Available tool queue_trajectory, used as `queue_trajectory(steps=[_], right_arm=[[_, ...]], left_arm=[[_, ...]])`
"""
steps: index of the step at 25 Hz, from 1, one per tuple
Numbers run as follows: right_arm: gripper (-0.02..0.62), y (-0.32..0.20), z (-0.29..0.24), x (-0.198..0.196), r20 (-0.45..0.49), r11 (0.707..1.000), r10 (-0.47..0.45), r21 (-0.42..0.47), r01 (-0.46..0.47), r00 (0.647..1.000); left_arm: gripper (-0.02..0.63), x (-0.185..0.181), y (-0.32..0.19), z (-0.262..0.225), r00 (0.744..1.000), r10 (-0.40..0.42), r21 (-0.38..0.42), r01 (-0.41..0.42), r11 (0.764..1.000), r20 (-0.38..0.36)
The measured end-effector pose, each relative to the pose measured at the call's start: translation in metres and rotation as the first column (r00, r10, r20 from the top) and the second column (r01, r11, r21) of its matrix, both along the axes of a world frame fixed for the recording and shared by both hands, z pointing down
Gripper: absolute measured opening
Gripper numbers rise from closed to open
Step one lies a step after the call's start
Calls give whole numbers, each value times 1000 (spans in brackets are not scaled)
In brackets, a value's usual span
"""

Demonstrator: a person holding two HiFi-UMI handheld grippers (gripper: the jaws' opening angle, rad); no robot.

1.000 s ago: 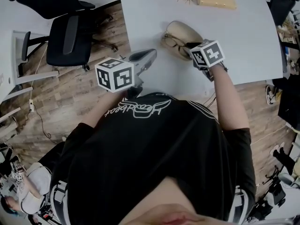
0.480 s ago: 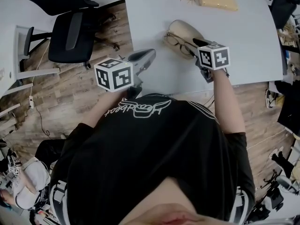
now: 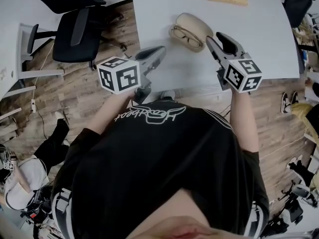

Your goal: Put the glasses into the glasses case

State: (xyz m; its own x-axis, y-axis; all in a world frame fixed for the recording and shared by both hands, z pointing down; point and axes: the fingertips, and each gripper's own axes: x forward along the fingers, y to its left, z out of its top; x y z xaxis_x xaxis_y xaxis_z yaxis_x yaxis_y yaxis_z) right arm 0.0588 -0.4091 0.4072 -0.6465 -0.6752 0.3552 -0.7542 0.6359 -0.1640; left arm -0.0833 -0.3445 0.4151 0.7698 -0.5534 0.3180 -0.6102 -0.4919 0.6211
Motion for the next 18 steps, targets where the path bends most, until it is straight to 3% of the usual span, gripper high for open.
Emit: queue_trajectory(steps=[8,18], right_arm=[[147,90,-88,39,214,980,9,190,-51,977],[39,210,-146,79,289,936,-22,341,-82,957]], left_arm=[[8,37,60,-39,999,9,74,-6,997,-31],[8,76,155,-93,999,20,218,-12,976,-35]])
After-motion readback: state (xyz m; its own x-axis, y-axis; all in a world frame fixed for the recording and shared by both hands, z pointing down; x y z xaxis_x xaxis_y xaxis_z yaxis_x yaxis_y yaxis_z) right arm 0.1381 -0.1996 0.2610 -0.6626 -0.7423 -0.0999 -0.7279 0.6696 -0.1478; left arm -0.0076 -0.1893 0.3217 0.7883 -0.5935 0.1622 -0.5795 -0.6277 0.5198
